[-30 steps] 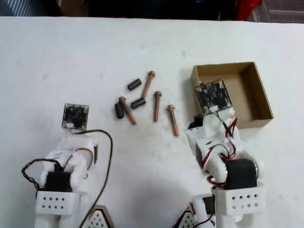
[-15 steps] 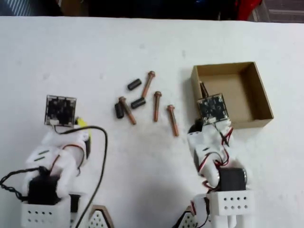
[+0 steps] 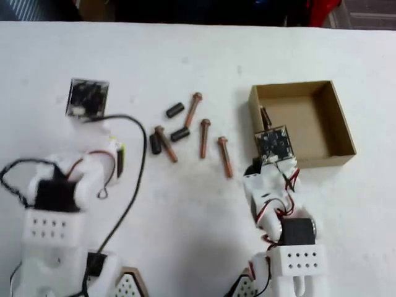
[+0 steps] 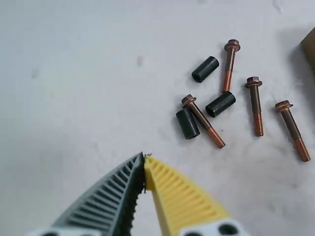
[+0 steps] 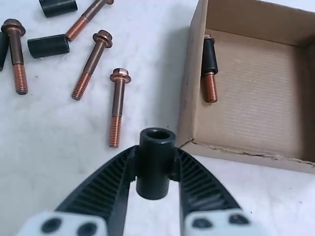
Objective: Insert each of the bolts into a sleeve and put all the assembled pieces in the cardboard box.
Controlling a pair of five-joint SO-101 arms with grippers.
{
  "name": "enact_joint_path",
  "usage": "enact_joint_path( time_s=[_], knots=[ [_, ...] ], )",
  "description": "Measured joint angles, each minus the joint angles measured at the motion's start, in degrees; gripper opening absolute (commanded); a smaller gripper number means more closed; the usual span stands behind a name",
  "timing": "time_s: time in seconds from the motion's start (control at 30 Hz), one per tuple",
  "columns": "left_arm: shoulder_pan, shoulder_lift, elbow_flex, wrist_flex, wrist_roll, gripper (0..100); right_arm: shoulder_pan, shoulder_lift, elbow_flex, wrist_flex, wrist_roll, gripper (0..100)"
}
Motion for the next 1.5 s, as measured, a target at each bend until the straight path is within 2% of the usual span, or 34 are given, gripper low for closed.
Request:
enact_joint_path(
  time_s=[0.17,0.47,0.67,0.9,1.07,1.13,1.33,1.5],
  knots=[
    [4.57,8.09,-2.99,0.00,1.49,2,0.00,0.00,0.00,0.00,0.00,1.8],
    [7.65,21.71,-6.51,0.00,5.19,2,0.00,0.00,0.00,0.00,0.00,1.8],
    [13.10,31.03,-7.03,0.00,5.98,3,0.00,0.00,0.53,-0.26,0.00,1.8],
    [14.07,40.44,-12.75,-1.23,17.14,3,0.18,-0.09,1.23,-0.70,0.00,1.8],
    [14.07,47.12,-18.11,-1.58,21.63,3,0.09,-0.09,1.93,-0.70,0.00,1.8],
    [14.07,49.58,-20.40,-1.58,22.86,7,0.18,-0.09,1.93,-0.70,0.00,1.8],
    [14.07,55.91,-24.97,-1.58,26.55,27,0.09,-0.09,1.93,-0.70,0.00,1.8],
    [14.07,59.08,-27.25,-1.58,32.26,29,0.09,-0.09,1.93,-0.70,0.00,1.8]
  ],
)
